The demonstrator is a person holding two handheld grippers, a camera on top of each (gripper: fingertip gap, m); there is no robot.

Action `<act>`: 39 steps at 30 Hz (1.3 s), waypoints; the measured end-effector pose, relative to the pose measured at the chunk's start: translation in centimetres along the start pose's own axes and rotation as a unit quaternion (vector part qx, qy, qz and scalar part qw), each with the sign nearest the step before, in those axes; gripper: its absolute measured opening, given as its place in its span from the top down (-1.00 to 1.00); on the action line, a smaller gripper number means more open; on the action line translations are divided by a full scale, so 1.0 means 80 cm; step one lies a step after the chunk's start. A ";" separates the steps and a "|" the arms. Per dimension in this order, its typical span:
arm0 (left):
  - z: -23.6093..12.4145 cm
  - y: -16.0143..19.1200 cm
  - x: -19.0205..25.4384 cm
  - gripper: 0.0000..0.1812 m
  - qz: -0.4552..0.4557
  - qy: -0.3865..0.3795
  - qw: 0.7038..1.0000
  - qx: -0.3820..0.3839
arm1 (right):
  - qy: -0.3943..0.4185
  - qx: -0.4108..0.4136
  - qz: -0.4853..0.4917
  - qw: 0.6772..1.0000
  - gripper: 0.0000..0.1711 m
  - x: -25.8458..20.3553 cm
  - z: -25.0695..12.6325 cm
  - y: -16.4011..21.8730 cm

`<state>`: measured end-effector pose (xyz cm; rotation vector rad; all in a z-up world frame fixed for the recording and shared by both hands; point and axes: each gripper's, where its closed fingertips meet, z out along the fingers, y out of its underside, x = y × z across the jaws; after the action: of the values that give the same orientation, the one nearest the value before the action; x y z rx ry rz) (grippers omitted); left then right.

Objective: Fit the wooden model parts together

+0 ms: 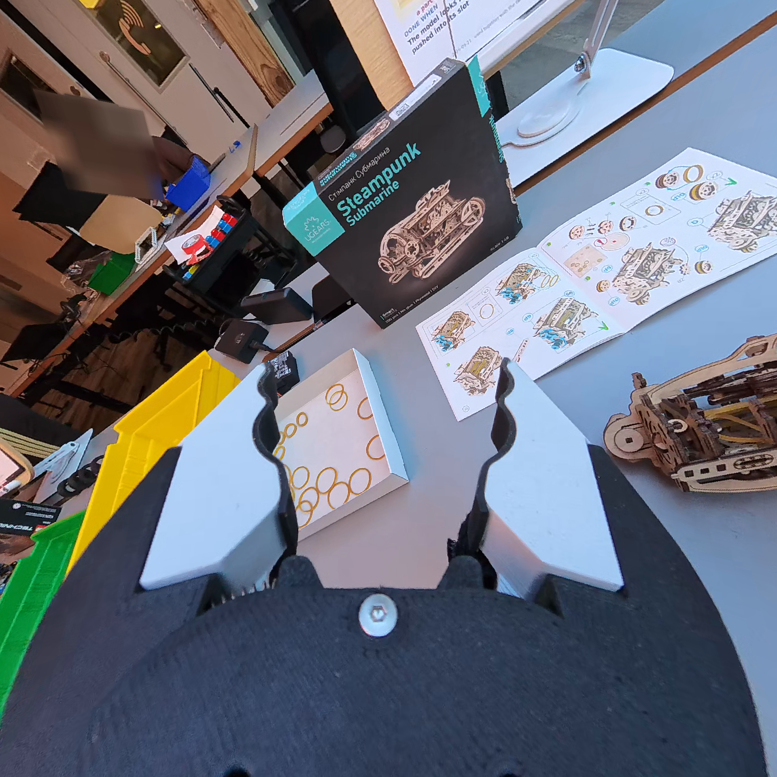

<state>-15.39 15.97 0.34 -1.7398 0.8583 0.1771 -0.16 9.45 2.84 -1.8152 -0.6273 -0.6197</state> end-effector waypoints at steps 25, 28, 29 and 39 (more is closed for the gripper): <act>-0.021 -0.057 0.095 0.16 -0.041 0.358 0.909 0.208 | -0.335 0.308 0.204 0.867 0.99 -0.008 -0.035 -0.055; -0.051 -0.025 0.142 -0.01 -0.016 0.528 0.823 0.207 | -0.474 0.355 0.247 0.767 1.00 -0.016 -0.045 -0.062; -0.053 -0.015 0.153 -0.07 -0.015 0.565 0.803 0.191 | -0.503 0.360 0.249 0.745 1.00 -0.020 -0.040 -0.060; -0.011 0.036 0.206 -0.12 0.052 0.653 0.745 0.126 | -0.685 0.376 0.095 0.617 0.99 -0.083 -0.034 -0.037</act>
<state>-5.56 7.38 -10.16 -1.3736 1.8497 -1.1952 -7.26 6.95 1.16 -1.1633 -1.3599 1.2585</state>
